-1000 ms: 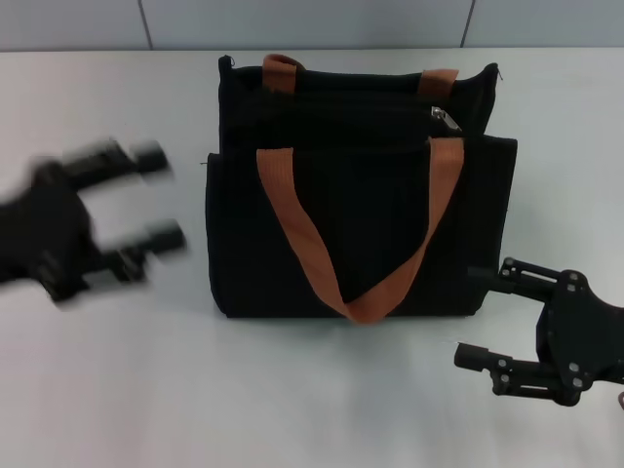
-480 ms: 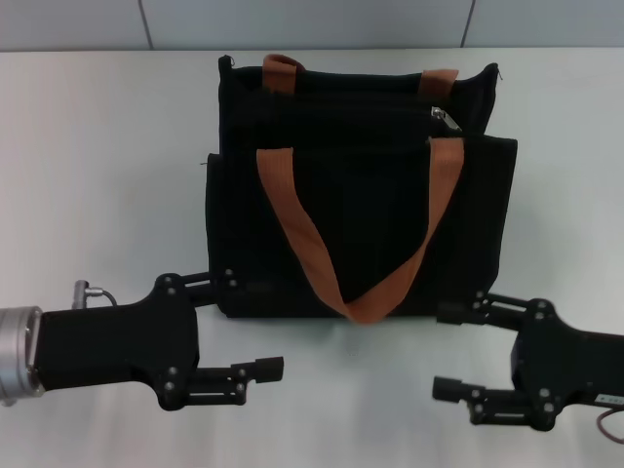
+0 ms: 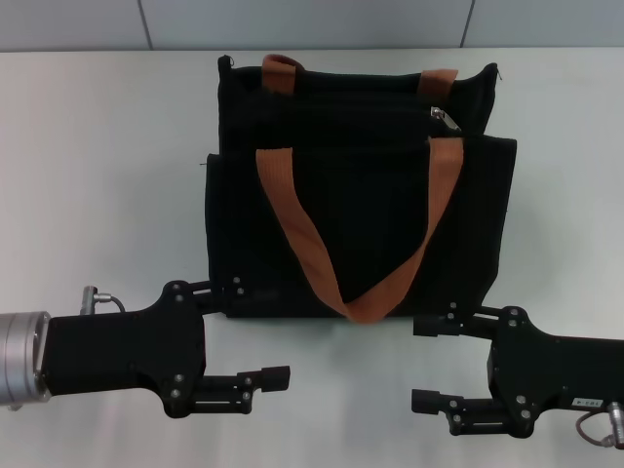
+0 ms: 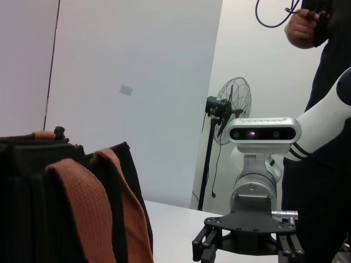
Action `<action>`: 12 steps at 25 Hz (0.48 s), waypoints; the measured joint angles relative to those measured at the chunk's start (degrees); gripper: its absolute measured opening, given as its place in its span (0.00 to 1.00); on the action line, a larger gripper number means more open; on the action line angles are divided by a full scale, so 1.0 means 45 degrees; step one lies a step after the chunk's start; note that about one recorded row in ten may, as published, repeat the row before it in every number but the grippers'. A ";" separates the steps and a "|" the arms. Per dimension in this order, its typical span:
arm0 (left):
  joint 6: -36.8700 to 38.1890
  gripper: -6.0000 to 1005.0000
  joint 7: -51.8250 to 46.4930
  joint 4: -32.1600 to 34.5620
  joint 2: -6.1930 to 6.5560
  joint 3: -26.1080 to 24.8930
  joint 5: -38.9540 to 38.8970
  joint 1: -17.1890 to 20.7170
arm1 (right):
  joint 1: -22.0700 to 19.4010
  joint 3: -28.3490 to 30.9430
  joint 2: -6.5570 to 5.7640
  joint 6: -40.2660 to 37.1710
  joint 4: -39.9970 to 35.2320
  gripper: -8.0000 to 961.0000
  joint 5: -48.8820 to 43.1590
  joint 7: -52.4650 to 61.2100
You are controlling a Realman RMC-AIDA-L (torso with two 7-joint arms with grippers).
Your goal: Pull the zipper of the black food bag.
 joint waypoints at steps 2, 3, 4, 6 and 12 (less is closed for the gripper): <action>0.0010 0.76 0.0000 -0.0001 0.0003 0.0002 0.0005 0.0000 | 0.0019 0.0002 0.0000 -0.0002 0.0000 0.80 -0.0003 0.0000; 0.0022 0.76 0.0003 -0.0003 0.0004 0.0006 0.0027 0.0005 | 0.0029 0.0005 0.0000 -0.0003 -0.0018 0.80 -0.0013 -0.0012; 0.0022 0.76 0.0003 -0.0003 0.0004 0.0006 0.0027 0.0005 | 0.0029 0.0005 0.0000 -0.0003 -0.0018 0.80 -0.0013 -0.0012; 0.0022 0.76 0.0007 -0.0003 0.0003 0.0008 0.0036 0.0006 | 0.0030 0.0038 0.0000 -0.0003 -0.0034 0.80 0.0000 -0.0027; 0.0032 0.76 0.0039 -0.0003 -0.0003 0.0081 0.0047 0.0017 | 0.0026 0.0082 0.0000 -0.0012 -0.0052 0.80 0.0020 -0.0036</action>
